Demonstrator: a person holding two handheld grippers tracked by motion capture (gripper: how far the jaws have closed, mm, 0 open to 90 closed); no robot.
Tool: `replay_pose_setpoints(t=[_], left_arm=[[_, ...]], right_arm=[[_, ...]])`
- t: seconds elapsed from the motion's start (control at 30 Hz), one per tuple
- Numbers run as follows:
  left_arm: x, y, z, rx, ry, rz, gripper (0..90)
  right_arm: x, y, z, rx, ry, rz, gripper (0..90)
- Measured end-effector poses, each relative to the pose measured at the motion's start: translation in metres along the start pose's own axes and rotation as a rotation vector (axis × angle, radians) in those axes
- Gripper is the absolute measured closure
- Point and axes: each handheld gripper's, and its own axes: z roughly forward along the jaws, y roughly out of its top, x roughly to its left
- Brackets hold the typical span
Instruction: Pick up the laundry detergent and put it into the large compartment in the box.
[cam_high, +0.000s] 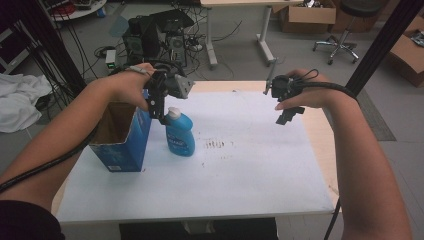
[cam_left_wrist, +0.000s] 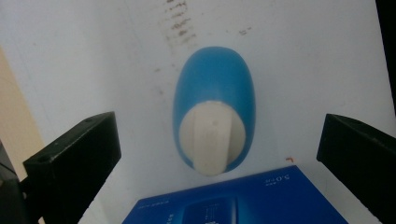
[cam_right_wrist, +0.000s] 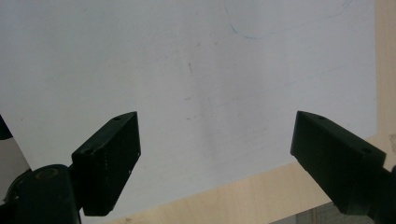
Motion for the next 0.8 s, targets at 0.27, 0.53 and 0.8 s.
replay_pose_setpoints(t=[0.27,0.53,0.8], left_arm=[[-0.003,0.002,0.011,0.027,0.004,0.031,0.1],[-0.004,0.003,0.023,0.049,0.004,0.053,0.1],[-0.004,0.003,0.035,0.059,0.000,0.060,0.1]], right_arm=[[0.003,-0.001,0.002,-0.002,0.000,0.004,16.2],[0.005,-0.001,0.003,0.001,0.001,0.000,16.2],[0.007,-0.001,0.007,-0.004,0.007,0.003,16.2]])
